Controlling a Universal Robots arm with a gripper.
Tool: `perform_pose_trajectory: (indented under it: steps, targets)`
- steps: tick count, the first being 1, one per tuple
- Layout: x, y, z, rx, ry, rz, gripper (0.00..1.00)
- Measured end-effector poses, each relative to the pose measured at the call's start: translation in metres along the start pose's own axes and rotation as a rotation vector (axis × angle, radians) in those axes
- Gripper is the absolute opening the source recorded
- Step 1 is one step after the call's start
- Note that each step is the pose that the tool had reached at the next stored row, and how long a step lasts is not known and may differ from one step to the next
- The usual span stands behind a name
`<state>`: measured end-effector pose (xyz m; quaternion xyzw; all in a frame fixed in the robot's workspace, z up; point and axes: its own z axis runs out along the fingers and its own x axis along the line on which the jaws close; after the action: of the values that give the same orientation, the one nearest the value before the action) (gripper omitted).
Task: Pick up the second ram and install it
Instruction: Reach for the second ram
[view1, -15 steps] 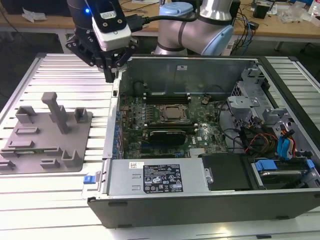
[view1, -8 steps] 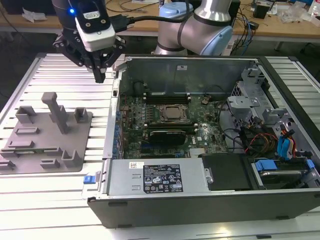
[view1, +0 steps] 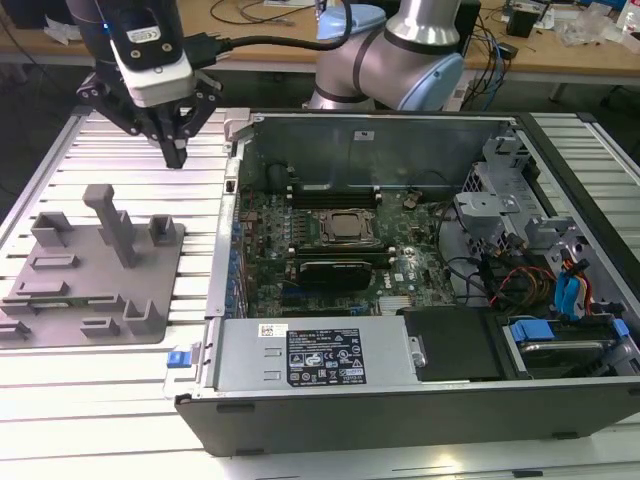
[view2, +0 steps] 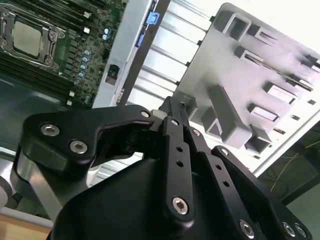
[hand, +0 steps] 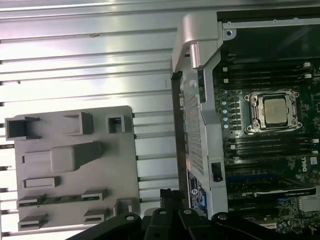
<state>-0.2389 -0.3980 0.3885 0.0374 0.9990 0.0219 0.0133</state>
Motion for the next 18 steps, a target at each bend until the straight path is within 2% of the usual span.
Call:
perform_pose_trajectory:
  steps: [2,9,18]
  targets:
    - [0.0079,-0.0006,0.0005,0.0,0.0,0.0,0.08]
    - [0.024,-0.0019,0.0023,0.0,0.0,0.0,0.08]
    - [0.0394,-0.0042,0.008,0.0001,0.0001,0.0,0.08]
